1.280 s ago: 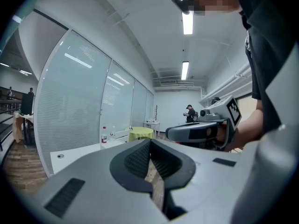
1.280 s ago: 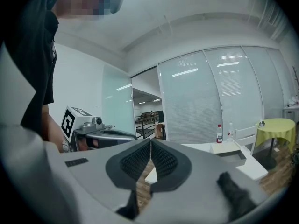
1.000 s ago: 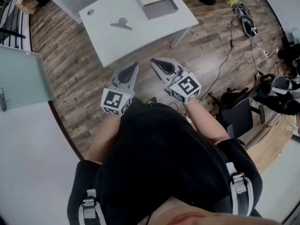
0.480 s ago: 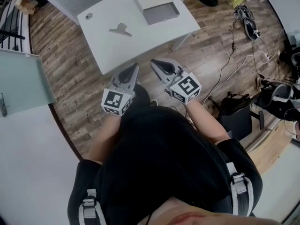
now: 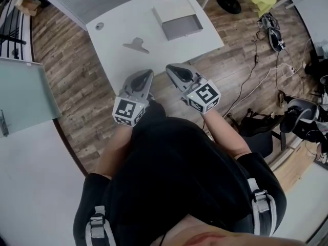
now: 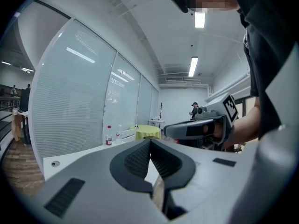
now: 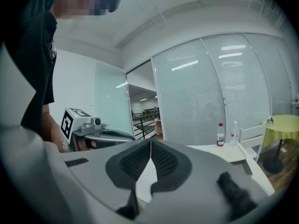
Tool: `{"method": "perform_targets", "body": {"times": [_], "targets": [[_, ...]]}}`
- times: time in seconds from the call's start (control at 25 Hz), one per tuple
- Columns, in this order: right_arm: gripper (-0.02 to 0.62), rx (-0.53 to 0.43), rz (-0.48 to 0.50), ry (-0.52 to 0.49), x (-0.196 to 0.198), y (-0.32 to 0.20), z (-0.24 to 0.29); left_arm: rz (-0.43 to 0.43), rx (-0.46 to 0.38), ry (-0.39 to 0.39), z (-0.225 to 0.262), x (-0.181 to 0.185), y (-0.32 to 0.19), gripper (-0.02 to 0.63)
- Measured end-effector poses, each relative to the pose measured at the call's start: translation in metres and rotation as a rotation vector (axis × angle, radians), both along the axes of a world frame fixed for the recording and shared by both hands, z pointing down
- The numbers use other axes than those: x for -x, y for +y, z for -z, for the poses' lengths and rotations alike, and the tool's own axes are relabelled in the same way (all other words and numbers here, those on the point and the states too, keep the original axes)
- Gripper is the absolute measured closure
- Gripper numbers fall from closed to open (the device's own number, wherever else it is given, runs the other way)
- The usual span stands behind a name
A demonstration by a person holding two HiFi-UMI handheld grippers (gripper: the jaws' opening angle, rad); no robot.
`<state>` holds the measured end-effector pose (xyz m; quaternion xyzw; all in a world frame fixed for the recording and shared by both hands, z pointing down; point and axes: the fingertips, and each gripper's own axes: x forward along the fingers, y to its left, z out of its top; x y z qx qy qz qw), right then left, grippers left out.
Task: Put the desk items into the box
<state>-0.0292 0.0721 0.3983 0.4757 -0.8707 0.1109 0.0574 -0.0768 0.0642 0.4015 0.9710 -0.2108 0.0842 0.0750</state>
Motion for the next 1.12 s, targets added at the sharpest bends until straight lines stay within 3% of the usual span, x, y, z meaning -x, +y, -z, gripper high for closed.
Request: {"method": "perform_targets", "body": {"times": [0.64, 1.12], "targets": [[0.577, 0.093, 0.015, 0.037, 0.019, -0.116, -0.036, -0.022, 0.034, 0.001, -0.025, 0.021, -0.117, 0.592], [0.577, 0.127, 0.091, 0.039, -0.015, -0.173, -0.056, 0.089, 0.058, -0.013, -0.04, 0.002, -0.168, 0.592]]}}
